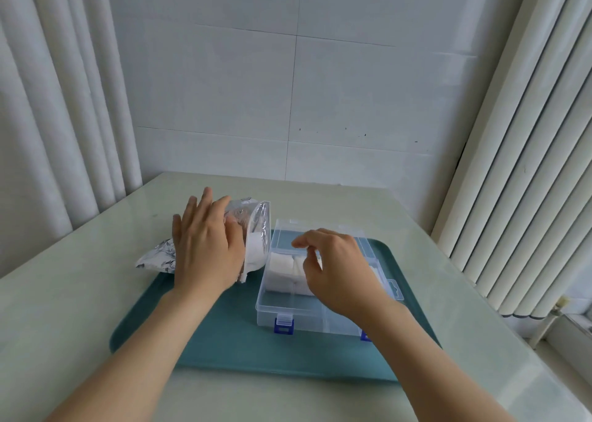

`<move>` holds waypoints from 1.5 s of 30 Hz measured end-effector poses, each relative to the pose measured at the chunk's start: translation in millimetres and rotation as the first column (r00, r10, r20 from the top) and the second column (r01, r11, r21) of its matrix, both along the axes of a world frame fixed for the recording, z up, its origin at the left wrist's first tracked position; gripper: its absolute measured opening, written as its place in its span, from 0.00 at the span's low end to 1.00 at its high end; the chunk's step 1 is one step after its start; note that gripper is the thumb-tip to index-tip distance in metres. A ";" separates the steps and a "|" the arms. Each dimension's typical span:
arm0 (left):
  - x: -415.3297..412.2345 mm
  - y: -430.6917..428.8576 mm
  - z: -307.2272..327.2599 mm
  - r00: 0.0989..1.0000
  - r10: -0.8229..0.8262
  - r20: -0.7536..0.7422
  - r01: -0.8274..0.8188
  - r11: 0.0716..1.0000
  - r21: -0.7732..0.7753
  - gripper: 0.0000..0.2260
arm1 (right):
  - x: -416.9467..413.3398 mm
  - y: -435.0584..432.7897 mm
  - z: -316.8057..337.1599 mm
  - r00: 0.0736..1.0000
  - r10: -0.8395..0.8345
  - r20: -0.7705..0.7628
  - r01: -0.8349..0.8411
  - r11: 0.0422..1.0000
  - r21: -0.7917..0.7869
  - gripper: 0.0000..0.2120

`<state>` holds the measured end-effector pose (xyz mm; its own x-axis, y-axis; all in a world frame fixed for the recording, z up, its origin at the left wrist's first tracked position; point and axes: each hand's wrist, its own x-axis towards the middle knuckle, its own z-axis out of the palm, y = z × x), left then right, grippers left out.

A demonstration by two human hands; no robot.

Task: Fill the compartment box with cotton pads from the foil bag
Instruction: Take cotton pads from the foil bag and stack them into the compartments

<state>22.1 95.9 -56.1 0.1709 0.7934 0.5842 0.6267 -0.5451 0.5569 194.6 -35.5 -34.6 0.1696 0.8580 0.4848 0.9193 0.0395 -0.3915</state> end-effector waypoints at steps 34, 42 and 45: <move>-4.0 14.4 -12.7 0.966 -0.023 0.259 0.069 0.983 -0.171 0.20 | -47.0 87.3 11.6 0.987 -0.046 -0.157 0.010 0.975 -0.220 0.14; -4.8 11.1 -10.9 0.985 0.010 0.174 0.022 0.983 -0.181 0.26 | -36.8 82.6 24.9 0.824 0.053 -0.564 -0.083 0.996 -0.028 0.17; -5.7 10.0 -8.5 0.992 0.015 0.127 0.009 0.982 -0.186 0.30 | -33.0 87.1 20.9 0.707 0.101 -0.700 -0.131 0.991 0.011 0.07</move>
